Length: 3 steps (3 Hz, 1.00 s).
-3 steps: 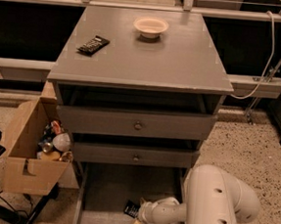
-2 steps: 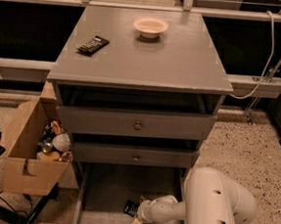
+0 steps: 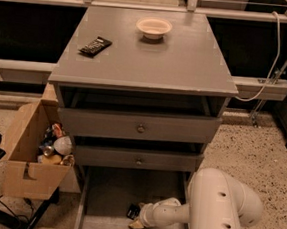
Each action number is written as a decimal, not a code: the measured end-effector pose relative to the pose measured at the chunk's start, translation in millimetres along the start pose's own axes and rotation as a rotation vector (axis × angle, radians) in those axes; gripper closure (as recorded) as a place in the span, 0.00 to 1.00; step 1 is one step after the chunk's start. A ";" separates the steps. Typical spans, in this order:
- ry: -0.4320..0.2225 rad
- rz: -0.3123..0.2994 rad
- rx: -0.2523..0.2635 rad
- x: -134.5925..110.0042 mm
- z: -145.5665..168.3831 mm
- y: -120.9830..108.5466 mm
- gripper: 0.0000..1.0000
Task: Pick rxbar blueberry from bottom drawer and place on counter
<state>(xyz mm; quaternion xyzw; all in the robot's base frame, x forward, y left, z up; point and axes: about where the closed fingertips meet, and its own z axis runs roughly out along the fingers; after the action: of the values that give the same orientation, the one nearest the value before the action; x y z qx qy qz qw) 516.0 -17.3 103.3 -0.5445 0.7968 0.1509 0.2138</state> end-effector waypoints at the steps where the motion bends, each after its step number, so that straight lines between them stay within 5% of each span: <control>1: 0.000 0.000 0.000 -3.7 -6.3 0.1 0.95; 3: 0.000 0.000 0.000 -3.8 -6.4 0.1 1.00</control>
Offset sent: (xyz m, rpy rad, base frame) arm 0.0000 0.0000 0.0072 0.0000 0.0000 0.0000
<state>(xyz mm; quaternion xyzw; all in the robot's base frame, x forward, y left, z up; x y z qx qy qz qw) 516.0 -17.3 110.7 -0.5446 0.7968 0.1510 0.2138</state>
